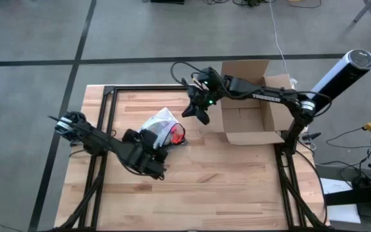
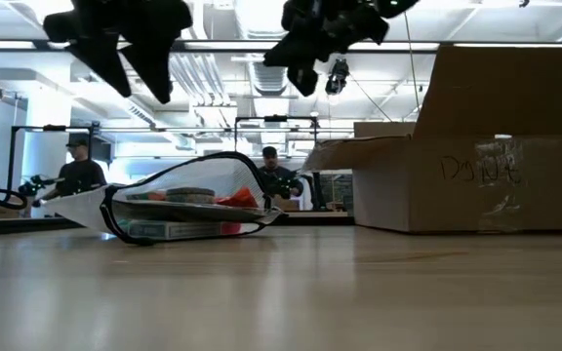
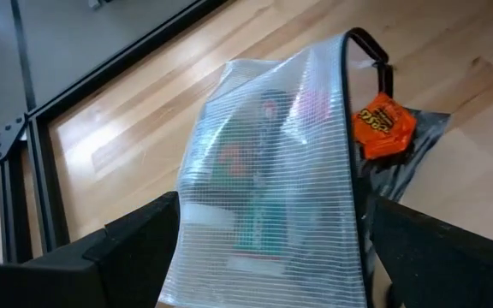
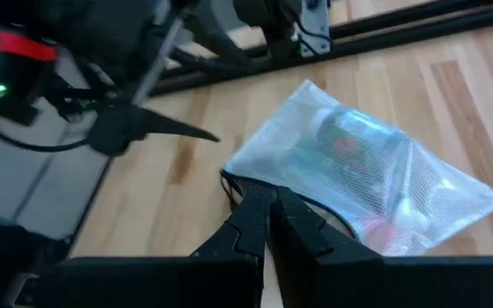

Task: Unpack boxes

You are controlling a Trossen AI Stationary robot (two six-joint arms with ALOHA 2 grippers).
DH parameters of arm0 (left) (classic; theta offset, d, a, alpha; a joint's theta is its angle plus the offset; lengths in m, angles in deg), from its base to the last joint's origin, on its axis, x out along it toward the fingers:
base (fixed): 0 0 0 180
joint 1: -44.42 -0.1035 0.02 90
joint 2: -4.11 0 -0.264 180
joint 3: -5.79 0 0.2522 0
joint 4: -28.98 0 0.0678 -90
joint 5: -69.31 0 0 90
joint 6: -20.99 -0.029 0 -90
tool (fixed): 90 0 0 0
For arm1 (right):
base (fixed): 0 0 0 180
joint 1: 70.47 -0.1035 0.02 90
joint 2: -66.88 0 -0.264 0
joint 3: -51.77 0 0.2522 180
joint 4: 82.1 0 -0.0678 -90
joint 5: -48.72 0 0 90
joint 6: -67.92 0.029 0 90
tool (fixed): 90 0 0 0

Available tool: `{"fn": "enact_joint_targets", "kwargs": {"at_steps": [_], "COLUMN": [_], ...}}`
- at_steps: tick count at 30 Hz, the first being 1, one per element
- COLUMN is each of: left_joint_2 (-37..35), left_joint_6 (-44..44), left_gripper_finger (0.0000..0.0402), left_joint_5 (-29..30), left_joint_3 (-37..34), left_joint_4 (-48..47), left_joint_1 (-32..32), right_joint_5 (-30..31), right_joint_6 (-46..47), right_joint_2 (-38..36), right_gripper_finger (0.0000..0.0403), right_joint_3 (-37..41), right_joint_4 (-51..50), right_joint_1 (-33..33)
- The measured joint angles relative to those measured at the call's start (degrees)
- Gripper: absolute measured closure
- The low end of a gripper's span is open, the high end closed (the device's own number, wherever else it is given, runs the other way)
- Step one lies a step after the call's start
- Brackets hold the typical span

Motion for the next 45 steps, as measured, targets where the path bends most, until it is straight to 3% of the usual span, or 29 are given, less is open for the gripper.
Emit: {"fn": "enact_joint_targets", "kwargs": {"at_steps": [6, 10, 17, 27, 33, 45], "left_joint_2": [-7.4, -11.1, -12.3, -11.1, -10.8, -9.7], "left_joint_6": [-1.9, -7.3, -18.3, -28.2, -35.9, -32.5], "left_gripper_finger": [0.005, 0.005, 0.005, 0.005, 0.005, 0.005], "left_joint_5": [-1.2, -2.9, -5.8, -7.3, -16.1, -19.5], "left_joint_3": [-8.1, -13.4, -17.3, -19.5, -19.8, -19.8], "left_joint_4": [5.4, 9.9, 16.6, 28.9, 38.9, 40.4], "left_joint_1": [0.0, -0.1, -2.1, -8.5, -11.8, -16.5], "right_joint_5": [7.1, 8.2, 11.2, 11.3, 11.3, 10.9], "right_joint_6": [1.5, 4.5, 11.7, 13.5, 12.7, 10.6], "right_joint_2": [-5.9, -7.0, -8.1, -8.1, -8.1, -8.1], "right_gripper_finger": [0.0403, 0.0403, 0.0403, 0.0403, 0.0403, 0.0403], "right_joint_3": [10.8, 16.1, 22.0, 21.9, 21.4, 21.4], "right_joint_4": [1.7, 2.5, 10.3, 13.4, 13.2, 12.6], "right_joint_1": [-1.6, -3.0, -4.2, -4.2, -4.2, -4.2]}}
